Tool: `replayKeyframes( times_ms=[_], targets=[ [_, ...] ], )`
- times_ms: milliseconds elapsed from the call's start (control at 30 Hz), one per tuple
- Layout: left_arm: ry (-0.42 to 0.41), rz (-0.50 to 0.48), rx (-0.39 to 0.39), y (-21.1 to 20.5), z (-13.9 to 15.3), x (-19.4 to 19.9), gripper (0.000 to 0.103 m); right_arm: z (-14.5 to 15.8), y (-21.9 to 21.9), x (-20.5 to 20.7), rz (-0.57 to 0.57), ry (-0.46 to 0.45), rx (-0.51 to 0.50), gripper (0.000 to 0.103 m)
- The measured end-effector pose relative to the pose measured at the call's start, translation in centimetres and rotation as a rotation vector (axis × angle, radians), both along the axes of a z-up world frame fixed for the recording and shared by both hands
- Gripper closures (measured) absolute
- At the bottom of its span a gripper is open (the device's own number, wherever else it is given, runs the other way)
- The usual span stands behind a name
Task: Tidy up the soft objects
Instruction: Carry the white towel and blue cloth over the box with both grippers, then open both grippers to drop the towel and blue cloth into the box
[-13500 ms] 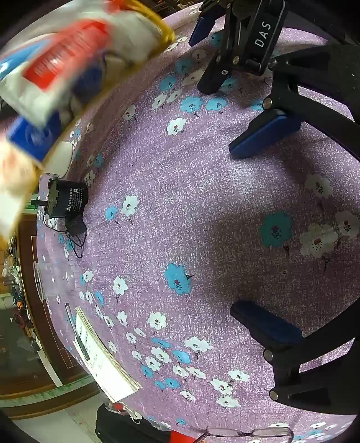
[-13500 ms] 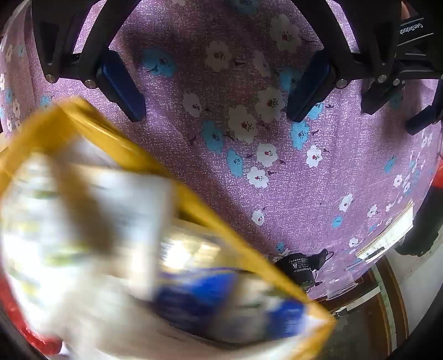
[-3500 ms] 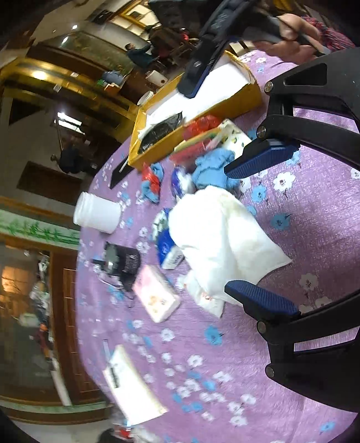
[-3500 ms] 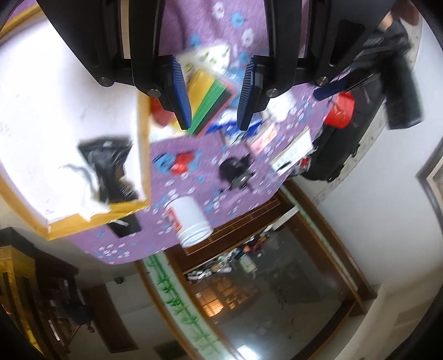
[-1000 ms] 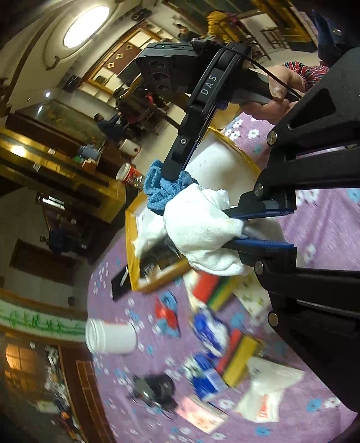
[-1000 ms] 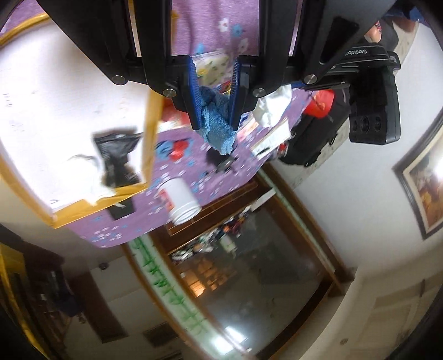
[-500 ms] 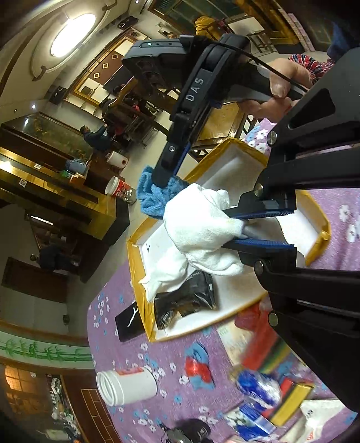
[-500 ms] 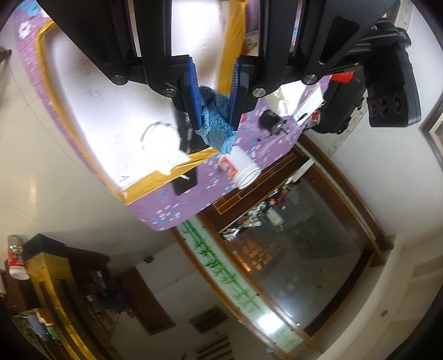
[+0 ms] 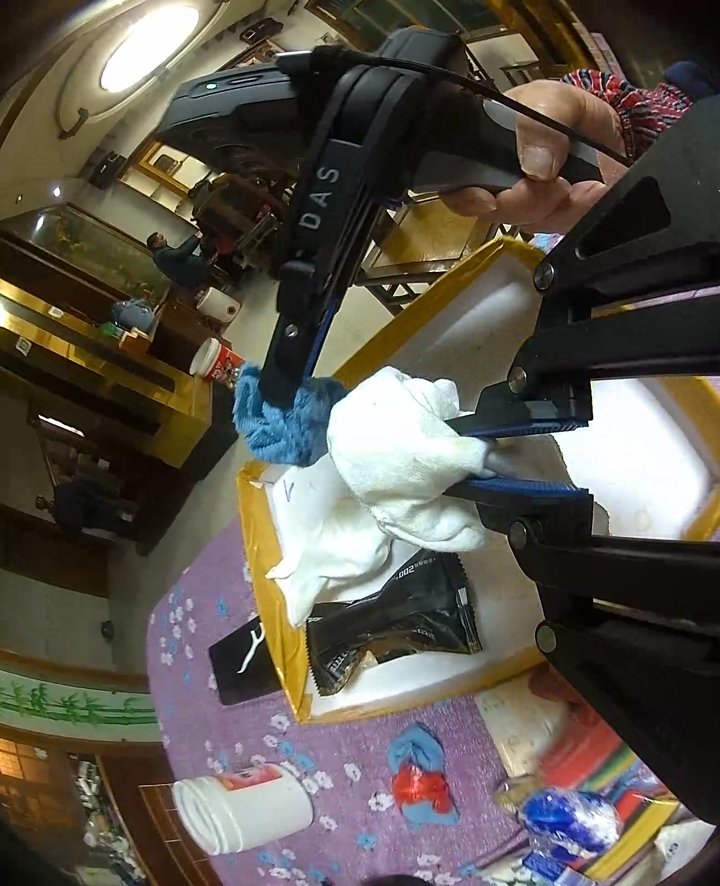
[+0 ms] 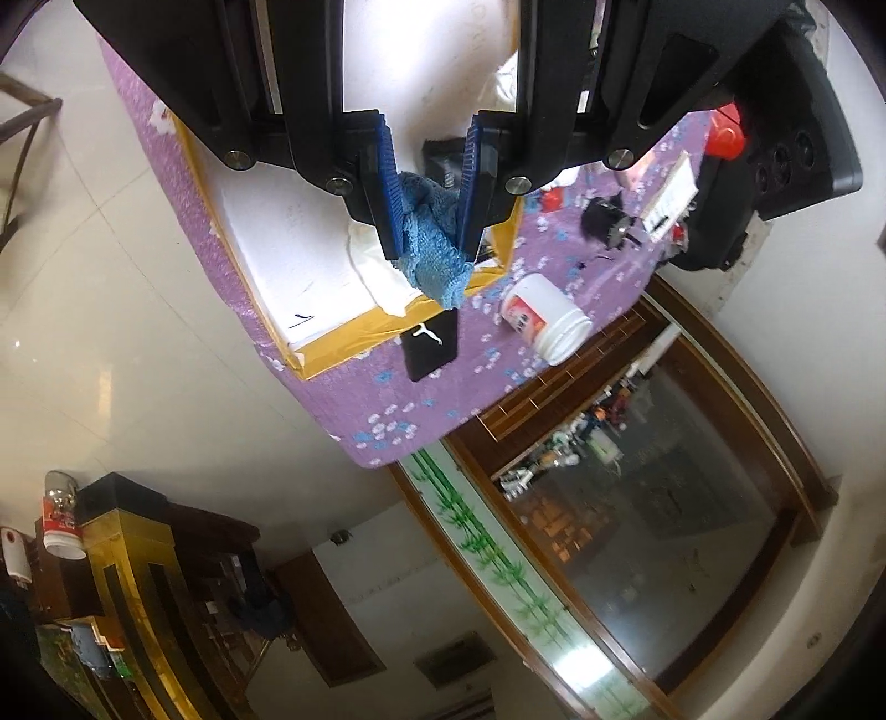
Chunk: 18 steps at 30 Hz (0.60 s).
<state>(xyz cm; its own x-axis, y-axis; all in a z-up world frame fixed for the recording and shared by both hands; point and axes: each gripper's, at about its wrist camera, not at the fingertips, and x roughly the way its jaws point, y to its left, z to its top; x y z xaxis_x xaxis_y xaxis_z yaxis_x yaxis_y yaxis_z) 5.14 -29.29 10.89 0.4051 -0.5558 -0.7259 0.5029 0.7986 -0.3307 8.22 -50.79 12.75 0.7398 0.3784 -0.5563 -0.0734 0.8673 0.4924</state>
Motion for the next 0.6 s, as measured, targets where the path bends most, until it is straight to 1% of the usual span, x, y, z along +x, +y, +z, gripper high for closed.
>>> replayKeyframes(
  times_ms=[233, 333, 600],
  targets=[
    [0.043, 0.025, 0.003, -1.0, -1.3, 2.1, 0.093, -1.8, -0.1, 4.1, -0.008, 0.088, -0.063, 0.083],
    [0.065, 0.032, 0.003, -1.5, -1.9, 2.8, 0.093, -2.6, -0.2, 5.5, -0.017, 0.122, -0.055, 0.083],
    [0.102, 0.061, 0.021, -1.5, -3.8, 3.8, 0.093, -4.3, 0.3, 7.7, -0.029, 0.172, -0.086, 0.083]
  ],
)
